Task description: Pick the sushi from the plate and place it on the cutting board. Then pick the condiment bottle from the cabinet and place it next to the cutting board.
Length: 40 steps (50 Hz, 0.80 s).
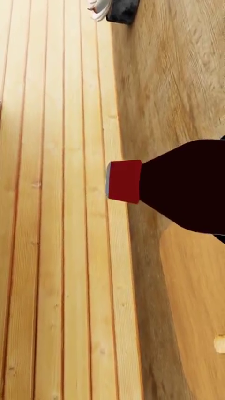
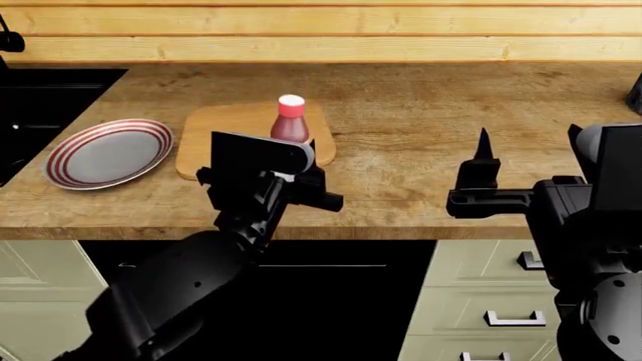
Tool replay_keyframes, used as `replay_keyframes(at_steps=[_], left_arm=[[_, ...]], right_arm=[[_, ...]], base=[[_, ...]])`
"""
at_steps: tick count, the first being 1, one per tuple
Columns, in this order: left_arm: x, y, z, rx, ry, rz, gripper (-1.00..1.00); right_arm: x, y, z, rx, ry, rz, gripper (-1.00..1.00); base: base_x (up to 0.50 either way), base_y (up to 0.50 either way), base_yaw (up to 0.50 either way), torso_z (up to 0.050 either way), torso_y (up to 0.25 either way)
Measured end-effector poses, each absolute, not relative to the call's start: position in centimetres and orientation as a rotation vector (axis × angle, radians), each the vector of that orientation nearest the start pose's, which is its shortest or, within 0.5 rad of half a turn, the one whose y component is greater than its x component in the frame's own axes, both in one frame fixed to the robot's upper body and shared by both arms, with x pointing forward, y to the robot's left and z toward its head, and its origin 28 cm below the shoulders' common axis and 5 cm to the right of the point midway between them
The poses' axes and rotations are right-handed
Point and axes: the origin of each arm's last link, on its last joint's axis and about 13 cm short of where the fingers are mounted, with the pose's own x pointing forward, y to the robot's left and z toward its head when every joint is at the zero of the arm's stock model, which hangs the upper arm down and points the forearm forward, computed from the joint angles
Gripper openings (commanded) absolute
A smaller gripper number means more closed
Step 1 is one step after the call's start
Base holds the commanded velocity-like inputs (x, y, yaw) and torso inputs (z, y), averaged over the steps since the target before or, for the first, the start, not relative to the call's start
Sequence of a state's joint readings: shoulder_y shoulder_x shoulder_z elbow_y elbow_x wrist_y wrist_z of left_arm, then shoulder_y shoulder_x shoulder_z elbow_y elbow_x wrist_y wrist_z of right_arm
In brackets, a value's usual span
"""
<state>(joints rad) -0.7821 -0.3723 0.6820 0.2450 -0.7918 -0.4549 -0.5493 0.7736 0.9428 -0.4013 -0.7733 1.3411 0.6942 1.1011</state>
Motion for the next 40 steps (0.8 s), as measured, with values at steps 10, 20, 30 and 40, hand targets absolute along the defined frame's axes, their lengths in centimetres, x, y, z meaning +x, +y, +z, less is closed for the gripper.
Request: replay_keyframes(at_steps=[10,20,30,40], left_arm=[[28.9,14.6,17.5,-0.032,-0.111,-0.295,-1.0],[29.4,14.5,16.8,-0.05,-0.1,-0.277,-1.0],[29.8,14.5,16.0,-0.062,-0.091,-0.257,-1.0],[30.1,14.5,15.2,-0.063,-0.083,-0.246,-1.0]], right_arm=[[19.6,-13.1,24.4,-0.129,-0.127,-0.101,1.0],[19.7,-13.1,24.4,-0.129,-0.127,-0.099,1.0],[19.7,-13.1,24.4,-0.131,-0.126,-0.097,1.0],[19.7,-13.1,24.4,-0.132,-0.125,-0.096,1.0]], base=[[0.0,0.0,0.0,0.0,0.0],[0.0,0.0,0.0,0.0,0.001],[0.0,0.0,0.0,0.0,0.0],[0.0,0.0,0.0,0.0,0.001]])
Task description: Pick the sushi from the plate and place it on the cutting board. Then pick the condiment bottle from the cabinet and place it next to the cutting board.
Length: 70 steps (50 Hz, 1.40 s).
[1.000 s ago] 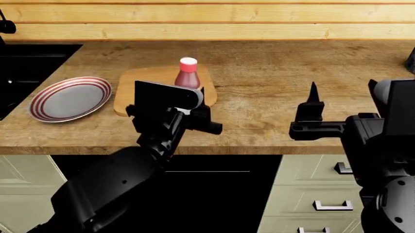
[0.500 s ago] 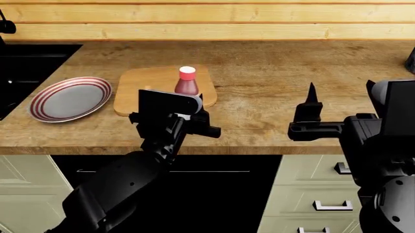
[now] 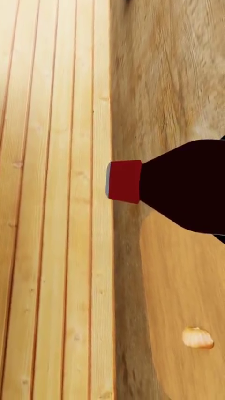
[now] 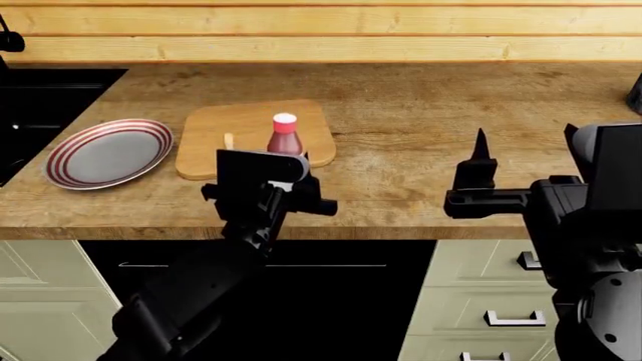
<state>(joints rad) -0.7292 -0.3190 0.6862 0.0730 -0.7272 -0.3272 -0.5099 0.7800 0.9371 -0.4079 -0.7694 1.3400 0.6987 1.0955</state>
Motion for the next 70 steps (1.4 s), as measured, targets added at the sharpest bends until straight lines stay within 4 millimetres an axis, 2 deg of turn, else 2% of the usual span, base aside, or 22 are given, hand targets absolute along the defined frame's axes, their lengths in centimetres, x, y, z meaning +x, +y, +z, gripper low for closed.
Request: replay_keyframes(at_steps=[41,70], left_arm=[[33.1,14.3,12.8,-0.044,-0.06,-0.183,-1.0],[35.0,14.2,12.0,-0.039,-0.044,-0.143,-1.0]], right_arm=[[19.9,-13.0,24.2,-0.136,-0.117,-0.088,1.0],[19.9,-12.9,24.2,-0.142,-0.112,-0.086,1.0]], base=[[0.0,0.0,0.0,0.0,0.0],[0.0,0.0,0.0,0.0,0.001]])
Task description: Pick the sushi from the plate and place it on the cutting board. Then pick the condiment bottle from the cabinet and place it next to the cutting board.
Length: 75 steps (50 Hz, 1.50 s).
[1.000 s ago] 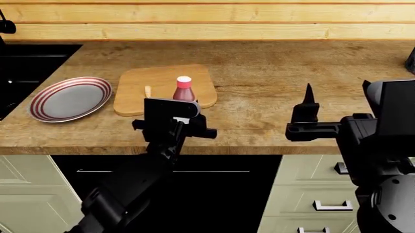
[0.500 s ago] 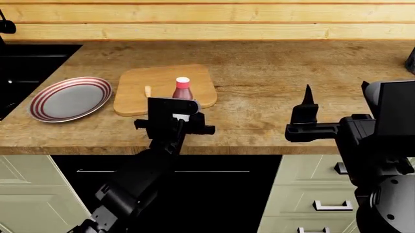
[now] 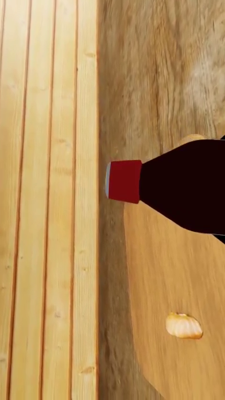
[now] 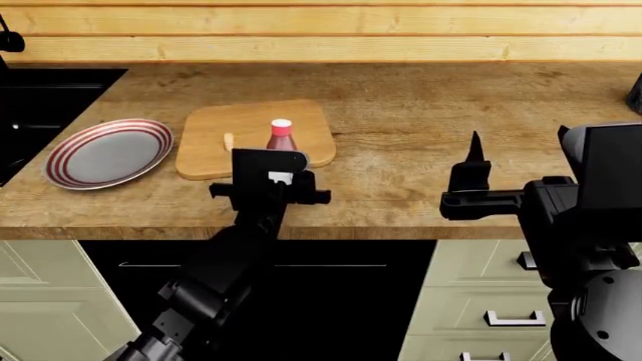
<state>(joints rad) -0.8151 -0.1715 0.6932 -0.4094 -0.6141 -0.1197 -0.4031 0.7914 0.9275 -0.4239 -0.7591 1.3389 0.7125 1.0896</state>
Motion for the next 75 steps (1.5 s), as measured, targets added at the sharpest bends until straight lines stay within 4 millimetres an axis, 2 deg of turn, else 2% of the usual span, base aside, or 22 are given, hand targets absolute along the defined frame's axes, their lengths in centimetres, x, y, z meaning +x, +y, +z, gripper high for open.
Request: replay_keyframes(at_steps=[34,35,64,75], left_arm=[[35.2,14.4,11.0,-0.036,-0.011,-0.13,-1.0],[35.2,14.4,11.0,-0.036,-0.01,-0.13,1.0],[35.3,14.2,11.2,-0.054,-0.01,-0.129,1.0],[34.2,14.6,11.2,-0.046,-0.014,-0.152,1.0]], right_arm=[[19.9,-12.9,24.3,-0.144,-0.11,-0.081,1.0],[19.9,-12.9,24.3,-0.144,-0.11,-0.081,1.0],[20.0,-12.8,24.4,-0.145,-0.108,-0.078,1.0],[19.9,-12.8,24.4,-0.145,-0.108,-0.079,1.0]], base=[[0.0,0.0,0.0,0.0,0.0],[0.0,0.0,0.0,0.0,0.0],[0.0,0.0,0.0,0.0,0.0],[0.0,0.0,0.0,0.0,0.0]])
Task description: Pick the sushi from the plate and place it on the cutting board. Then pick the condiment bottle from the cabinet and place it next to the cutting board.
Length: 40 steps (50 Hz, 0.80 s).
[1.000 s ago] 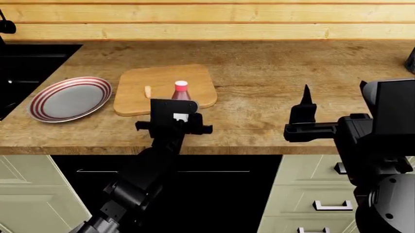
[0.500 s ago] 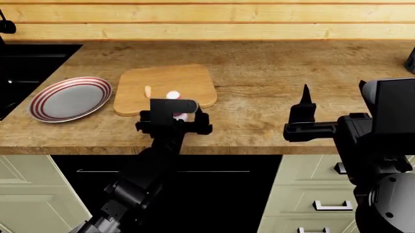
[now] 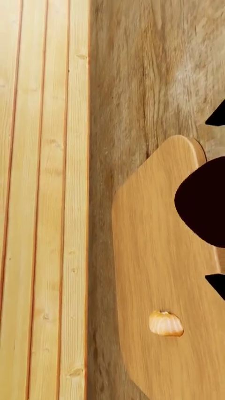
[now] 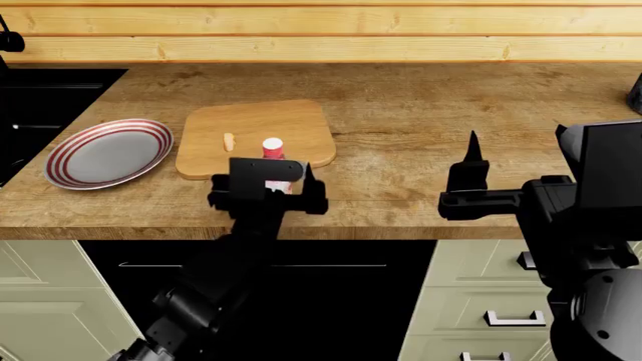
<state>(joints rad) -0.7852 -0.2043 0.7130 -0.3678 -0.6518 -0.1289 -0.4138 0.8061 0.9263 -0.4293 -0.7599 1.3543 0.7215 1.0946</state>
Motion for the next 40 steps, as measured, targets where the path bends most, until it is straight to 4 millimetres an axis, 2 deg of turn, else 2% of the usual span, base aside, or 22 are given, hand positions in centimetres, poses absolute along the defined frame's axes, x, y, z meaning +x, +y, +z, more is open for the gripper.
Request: replay_keyframes(at_steps=[13,29,40], left_arm=[[31.6,15.3,12.1,-0.035,-0.03,-0.194,1.0],[27.2,16.5,13.3,-0.008,-0.024,-0.219,1.0],[23.7,17.5,16.3,-0.005,-0.027,-0.25,1.0]], right_arm=[[19.8,-12.7,24.3,-0.145,-0.108,-0.077,1.0],[19.8,-12.6,24.2,-0.132,-0.112,-0.071,1.0],[19.6,-12.5,24.2,-0.121,-0.124,-0.067,1.0]], base=[[0.0,0.0,0.0,0.0,0.0],[0.0,0.0,0.0,0.0,0.0],[0.0,0.0,0.0,0.0,0.0]])
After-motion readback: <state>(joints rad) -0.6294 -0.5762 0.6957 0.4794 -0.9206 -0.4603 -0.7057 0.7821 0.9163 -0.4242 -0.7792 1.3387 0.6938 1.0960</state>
